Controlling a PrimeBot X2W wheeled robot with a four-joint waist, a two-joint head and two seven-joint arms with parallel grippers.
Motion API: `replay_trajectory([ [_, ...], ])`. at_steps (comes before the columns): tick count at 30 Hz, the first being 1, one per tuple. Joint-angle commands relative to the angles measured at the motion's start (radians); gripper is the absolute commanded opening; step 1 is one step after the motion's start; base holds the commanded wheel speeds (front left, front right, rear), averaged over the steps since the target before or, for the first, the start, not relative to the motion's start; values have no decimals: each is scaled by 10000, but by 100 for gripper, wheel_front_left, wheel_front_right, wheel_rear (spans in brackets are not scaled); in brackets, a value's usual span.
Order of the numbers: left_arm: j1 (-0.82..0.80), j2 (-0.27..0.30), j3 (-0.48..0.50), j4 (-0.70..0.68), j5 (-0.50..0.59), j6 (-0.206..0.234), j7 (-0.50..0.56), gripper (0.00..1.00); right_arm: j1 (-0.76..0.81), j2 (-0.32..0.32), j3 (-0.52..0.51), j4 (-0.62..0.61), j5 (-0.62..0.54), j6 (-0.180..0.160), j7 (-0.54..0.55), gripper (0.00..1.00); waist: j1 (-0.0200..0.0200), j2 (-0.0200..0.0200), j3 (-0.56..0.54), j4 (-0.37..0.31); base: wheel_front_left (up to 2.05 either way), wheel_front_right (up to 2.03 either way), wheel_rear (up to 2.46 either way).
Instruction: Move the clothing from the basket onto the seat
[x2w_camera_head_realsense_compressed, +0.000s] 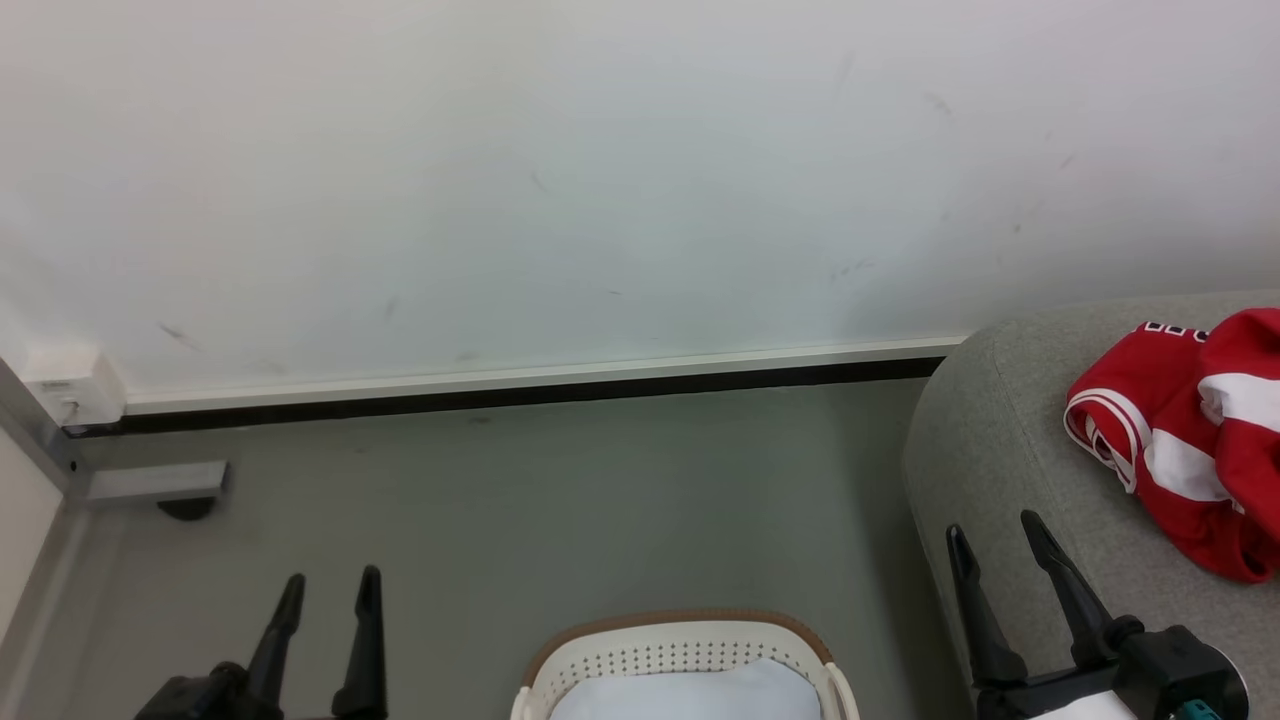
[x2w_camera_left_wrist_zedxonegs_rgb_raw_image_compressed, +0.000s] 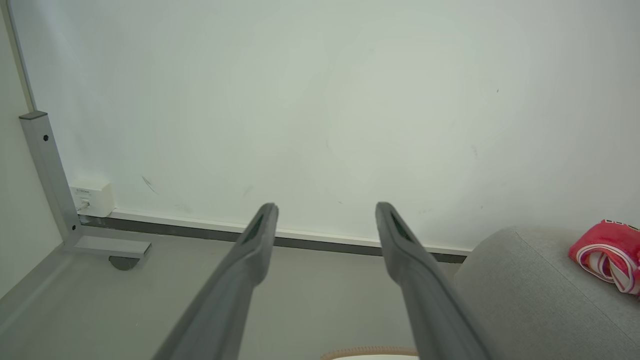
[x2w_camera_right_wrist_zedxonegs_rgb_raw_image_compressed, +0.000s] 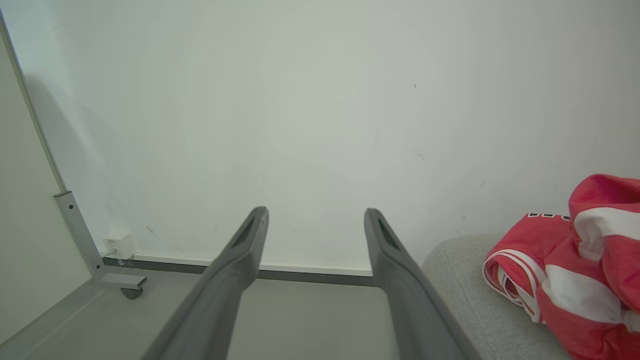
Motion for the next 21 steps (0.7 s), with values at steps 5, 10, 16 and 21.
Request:
replay_trajectory([
  [5, 62, -88, -106, 192, -35, -25, 15, 0, 93, 25, 11, 147, 22, 2, 7, 0, 0, 0, -8, -28, 0, 0, 0],
  [10, -65, -114, 6, 356, -869, -24, 313, 0, 143, 4, -89, 170, 918, 1, 182, 0, 0, 0, -1, 6, 0, 0, 0],
  [16, -165, -112, 55, 351, -1957, -5, 597, 0, 49, -70, -227, 248, 2089, 0, 420, 0, 0, 0, 9, 50, 0, 0, 0],
  [21, -226, -111, 89, 299, -2810, 47, 812, 0, -18, -125, -319, 293, 3003, -1, 592, 0, 0, 0, 18, 86, 0, 0, 0],
])
